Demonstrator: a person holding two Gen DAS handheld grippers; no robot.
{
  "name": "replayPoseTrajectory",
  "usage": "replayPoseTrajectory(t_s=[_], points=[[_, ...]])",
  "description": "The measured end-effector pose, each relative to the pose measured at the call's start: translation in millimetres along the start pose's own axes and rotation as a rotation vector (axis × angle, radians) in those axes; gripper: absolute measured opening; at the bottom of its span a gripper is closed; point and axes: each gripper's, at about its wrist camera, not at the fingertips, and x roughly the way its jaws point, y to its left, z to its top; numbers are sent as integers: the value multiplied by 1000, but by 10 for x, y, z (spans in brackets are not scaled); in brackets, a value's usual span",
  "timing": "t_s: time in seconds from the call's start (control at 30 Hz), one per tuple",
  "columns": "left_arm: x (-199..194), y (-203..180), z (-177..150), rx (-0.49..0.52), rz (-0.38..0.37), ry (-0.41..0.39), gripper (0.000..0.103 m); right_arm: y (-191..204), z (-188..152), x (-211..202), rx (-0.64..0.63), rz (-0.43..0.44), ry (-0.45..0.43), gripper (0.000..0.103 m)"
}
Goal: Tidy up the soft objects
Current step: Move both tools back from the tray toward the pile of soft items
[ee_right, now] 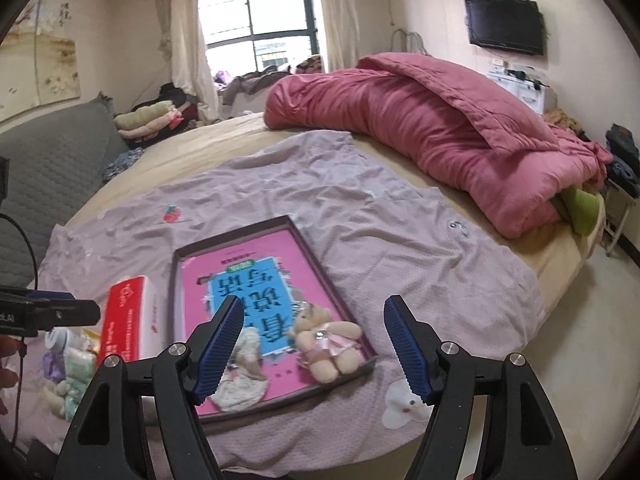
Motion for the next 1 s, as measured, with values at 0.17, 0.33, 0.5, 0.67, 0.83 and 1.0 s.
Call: replayPoseTrajectory(t_s=[0.17, 0.33, 0.5, 0.67, 0.83, 1.0], points=[[-299, 327, -120, -55, 18, -41, 78, 223, 22, -116, -41, 29, -19, 74], [-597, 639, -223, -102, 32, -93, 78, 459, 63, -242, -73, 71, -37, 74], [-879, 963, -355, -142, 71, -131, 78, 736, 104, -410, -108, 125, -58, 74], [-1084, 1323, -574, -201, 92, -147, 78, 1084, 124, -591, -155, 202, -71, 74], [-1222, 1578, -790, -248, 116, -159, 78, 1444, 72, -715, -211, 261, -64, 74], [-1326, 1806, -1002, -288, 131, -165, 78, 1706, -4, -808, -258, 291, -56, 74]])
